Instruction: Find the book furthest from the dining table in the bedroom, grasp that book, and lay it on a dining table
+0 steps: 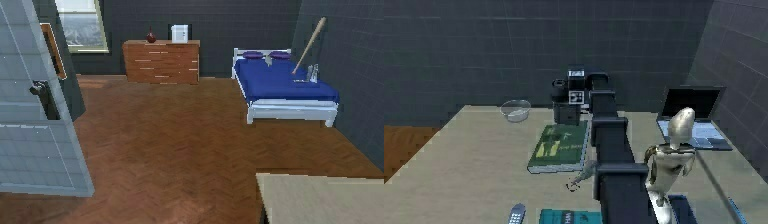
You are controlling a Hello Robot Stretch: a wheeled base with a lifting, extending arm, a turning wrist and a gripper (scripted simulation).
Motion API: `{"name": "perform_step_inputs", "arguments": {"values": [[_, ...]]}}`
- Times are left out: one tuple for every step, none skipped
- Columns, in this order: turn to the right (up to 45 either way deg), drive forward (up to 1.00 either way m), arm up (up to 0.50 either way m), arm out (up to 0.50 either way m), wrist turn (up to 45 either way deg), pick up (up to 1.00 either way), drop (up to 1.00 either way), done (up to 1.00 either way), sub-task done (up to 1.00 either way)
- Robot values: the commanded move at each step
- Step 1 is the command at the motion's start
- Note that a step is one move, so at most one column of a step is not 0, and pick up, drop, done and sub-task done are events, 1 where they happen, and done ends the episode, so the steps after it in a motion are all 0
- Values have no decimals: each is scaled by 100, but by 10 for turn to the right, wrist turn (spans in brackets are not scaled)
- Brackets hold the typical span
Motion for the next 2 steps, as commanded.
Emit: {"name": "perform_step_inputs", "arguments": {"values": [[0,0,0,-8,0,0,0,0,0],[0,0,0,0,0,0,0,100,0]]}}
